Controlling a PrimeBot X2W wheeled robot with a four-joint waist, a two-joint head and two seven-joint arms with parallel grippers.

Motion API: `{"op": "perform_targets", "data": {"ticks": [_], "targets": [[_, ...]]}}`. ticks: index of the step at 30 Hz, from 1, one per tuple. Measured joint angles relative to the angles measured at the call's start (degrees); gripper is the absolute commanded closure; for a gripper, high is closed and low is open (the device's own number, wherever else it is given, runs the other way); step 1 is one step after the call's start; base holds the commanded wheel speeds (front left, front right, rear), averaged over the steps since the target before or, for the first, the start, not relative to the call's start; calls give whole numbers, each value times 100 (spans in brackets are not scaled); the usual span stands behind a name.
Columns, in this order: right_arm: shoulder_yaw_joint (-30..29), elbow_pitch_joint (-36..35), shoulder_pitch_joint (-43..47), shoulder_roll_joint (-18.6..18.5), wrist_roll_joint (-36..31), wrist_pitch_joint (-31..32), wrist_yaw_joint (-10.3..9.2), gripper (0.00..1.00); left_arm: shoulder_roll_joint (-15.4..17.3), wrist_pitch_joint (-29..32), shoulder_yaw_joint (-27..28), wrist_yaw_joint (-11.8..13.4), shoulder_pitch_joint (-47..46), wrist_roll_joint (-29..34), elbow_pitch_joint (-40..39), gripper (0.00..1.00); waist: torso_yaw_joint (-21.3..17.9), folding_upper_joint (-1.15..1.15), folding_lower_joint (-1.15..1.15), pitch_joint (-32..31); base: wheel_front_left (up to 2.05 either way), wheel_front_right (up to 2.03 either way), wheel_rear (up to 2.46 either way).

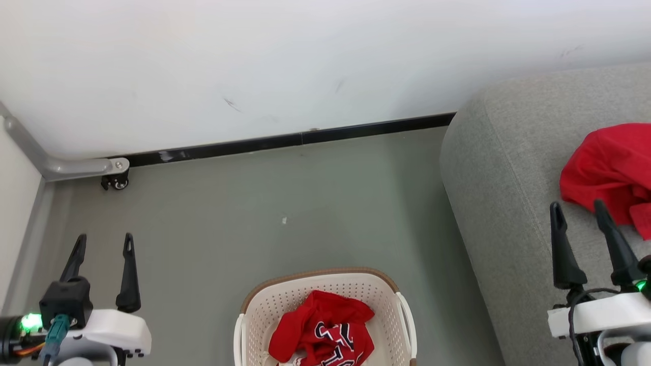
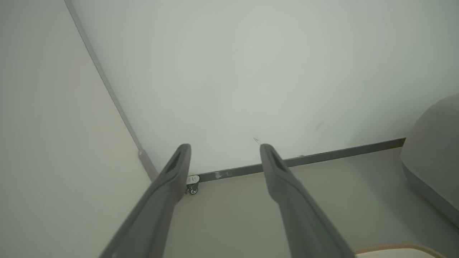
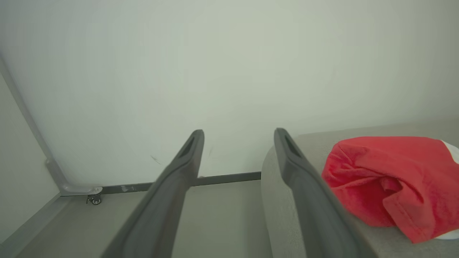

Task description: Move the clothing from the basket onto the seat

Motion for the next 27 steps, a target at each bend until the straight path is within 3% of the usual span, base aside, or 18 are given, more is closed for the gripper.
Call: {"op": "perform_targets", "data": {"ticks": [19,27], "targets": [[388,51,587,5,211,96,0,0,-119,0,363,140,789,-96,-98,0,61,0,0,-416,0,0,0],[611,101,675,5,368,105,0,0,-297,0,92,-90,841,-54,-146,0,131,0,0,-440,0,0,0]]}}
